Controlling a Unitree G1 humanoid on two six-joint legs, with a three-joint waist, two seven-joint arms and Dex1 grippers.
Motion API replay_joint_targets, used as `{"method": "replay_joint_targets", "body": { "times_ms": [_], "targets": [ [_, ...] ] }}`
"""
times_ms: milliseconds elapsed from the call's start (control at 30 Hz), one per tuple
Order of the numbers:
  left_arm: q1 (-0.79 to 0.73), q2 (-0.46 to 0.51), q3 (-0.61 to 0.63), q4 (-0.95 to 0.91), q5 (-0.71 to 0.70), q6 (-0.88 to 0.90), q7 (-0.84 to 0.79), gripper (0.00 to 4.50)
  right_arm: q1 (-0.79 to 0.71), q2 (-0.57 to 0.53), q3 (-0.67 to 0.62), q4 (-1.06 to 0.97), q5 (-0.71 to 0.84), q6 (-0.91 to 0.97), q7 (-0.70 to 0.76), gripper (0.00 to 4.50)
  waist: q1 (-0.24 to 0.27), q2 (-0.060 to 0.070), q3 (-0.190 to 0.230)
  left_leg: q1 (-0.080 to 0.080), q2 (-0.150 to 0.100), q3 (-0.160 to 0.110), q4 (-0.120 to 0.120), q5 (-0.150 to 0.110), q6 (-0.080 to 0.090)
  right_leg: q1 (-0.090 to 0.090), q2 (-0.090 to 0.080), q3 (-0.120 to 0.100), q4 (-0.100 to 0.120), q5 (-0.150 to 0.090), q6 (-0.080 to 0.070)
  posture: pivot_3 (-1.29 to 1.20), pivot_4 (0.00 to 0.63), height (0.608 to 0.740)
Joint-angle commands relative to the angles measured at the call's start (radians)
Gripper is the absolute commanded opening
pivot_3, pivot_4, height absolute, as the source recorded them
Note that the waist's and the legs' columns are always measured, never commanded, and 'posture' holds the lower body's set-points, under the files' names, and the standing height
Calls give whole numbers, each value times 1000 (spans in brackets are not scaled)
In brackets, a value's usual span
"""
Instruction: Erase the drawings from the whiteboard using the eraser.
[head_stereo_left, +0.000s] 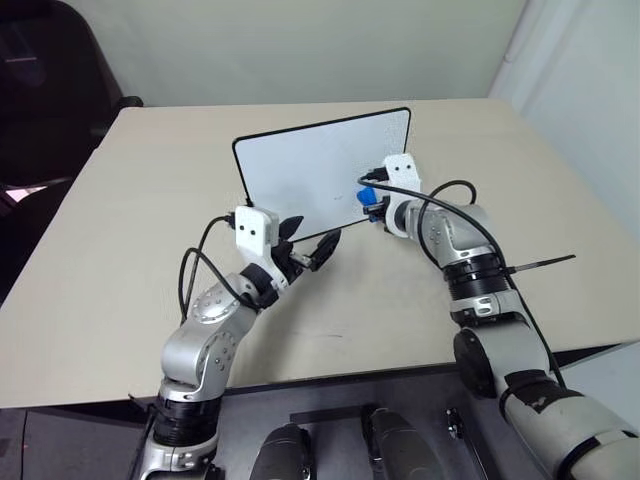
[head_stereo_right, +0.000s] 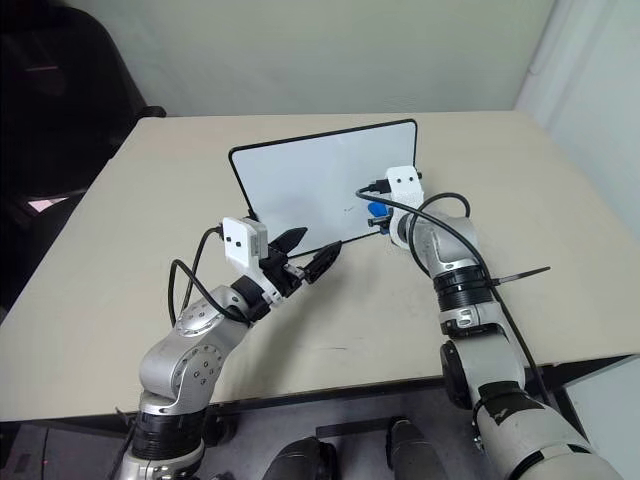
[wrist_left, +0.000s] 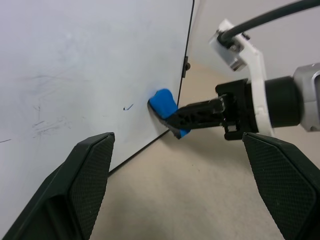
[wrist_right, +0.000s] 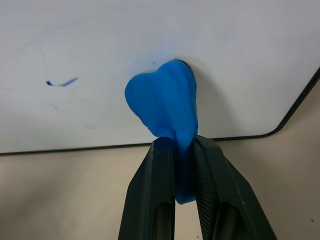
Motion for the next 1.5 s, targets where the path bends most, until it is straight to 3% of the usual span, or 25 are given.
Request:
{"method": "replay_joint_targets", "body": {
  "times_ms": [33, 300, 667, 1200, 1500],
  "targets": [
    [-12, -5, -3, -15, 1, -29, -13, 4500, -5, 16, 61, -129, 22, 27, 60, 349, -6, 0, 0, 0, 0, 0, 0, 0, 0, 0, 0, 0, 0, 0, 0, 0, 150, 740],
    [-20, -17, -12, -21, 5, -23, -4, 4500, 16, 50, 151, -164, 4, 61, 89, 349, -4, 0, 0, 0, 1, 0, -1, 0, 0, 0, 1, -1, -2, 0, 0, 0, 150, 740],
    [-21, -4, 6, -46, -16, 3, 10, 4500, -54, 27, 10, -16, -10, -35, -20, 349, 5, 0, 0, 0, 0, -1, 1, 0, 0, 0, 0, -1, -2, 0, 0, 0, 150, 740],
    [-11, -12, -8, -26, -6, -22, 1, 4500, -2, 62, 106, -111, -2, 42, 42, 349, -2, 0, 0, 0, 0, 0, 0, 1, 0, 0, 0, -1, -1, 1, -1, 0, 150, 740],
    [-8, -13, -2, -37, -4, -18, 8, 4500, -27, 39, 74, -46, -18, 17, 24, 349, 1, 0, 0, 0, 0, -1, 0, 1, 0, -1, 0, -1, -3, 1, 0, 0, 150, 740]
  ]
}}
